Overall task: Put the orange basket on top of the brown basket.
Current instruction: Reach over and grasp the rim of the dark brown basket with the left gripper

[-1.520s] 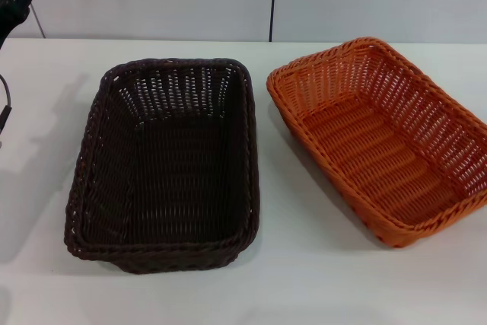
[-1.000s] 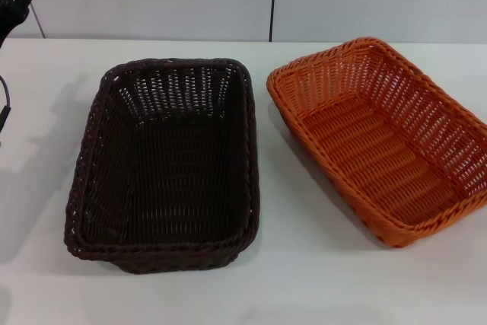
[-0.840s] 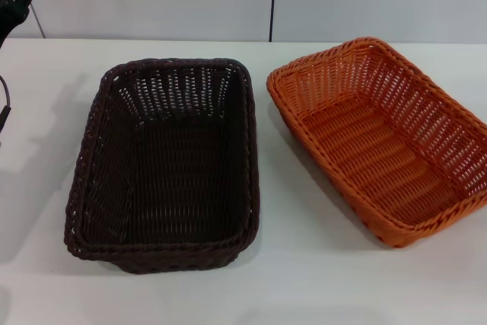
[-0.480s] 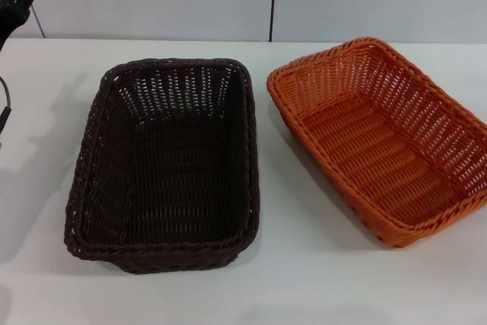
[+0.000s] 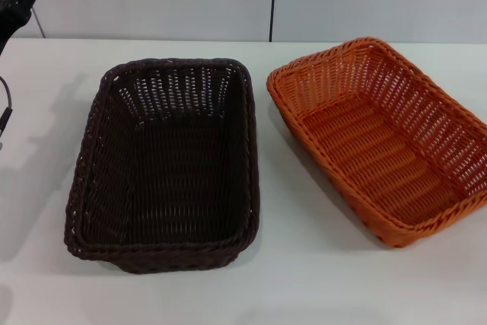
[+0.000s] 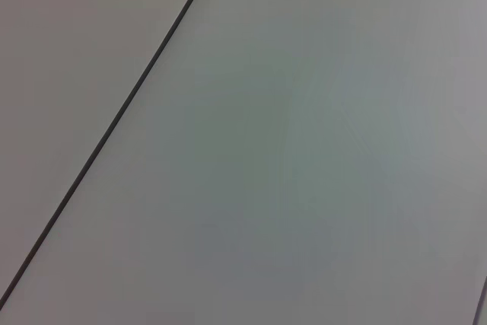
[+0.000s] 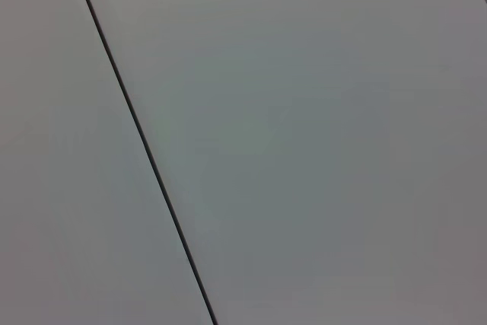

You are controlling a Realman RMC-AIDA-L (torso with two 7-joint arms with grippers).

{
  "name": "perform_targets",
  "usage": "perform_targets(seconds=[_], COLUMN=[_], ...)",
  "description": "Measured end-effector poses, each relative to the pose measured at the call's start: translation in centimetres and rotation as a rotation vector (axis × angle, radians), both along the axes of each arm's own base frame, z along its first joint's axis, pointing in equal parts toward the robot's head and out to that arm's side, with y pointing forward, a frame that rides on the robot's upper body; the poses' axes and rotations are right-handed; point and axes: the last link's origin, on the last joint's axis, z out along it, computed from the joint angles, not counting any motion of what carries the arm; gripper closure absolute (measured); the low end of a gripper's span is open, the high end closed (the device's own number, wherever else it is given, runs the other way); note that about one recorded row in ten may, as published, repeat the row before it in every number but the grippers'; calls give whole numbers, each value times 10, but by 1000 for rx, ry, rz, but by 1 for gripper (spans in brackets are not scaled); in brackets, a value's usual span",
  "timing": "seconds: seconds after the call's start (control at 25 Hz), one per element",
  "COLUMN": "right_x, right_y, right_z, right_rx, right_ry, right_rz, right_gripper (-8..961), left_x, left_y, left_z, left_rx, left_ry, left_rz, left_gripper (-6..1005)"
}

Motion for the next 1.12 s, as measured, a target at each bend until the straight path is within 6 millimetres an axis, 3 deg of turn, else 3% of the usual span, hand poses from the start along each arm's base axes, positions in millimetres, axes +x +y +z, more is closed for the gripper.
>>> perform_targets(seconds=[0.36,0.68,0.84,0.88,0.92,1.12], right_x=[0,4,8,8,8,10], right_y=[0,-4,-8,-9,-9,-9], right_z=[1,2,1,1,1,2], right_rx=[0,2,1,1,1,-1], right_ry=[-8,-10,-10,-10,-10,-12], right_rz=[-1,-11,-24,-25,-26,-33], right_gripper=[116,115,115,115,115,116], left_x=[0,9,32,32,40,55], left_y=[3,28,39,39,41,39], left_z=[-2,5,34,34,43,68], left_rx=[-14,-259,-569,-569,-697,-873], left_ry=[7,93,202,202,242,357], left_rz=[14,35,16,16,44,183], left_gripper=[171,171,172,172,172,172])
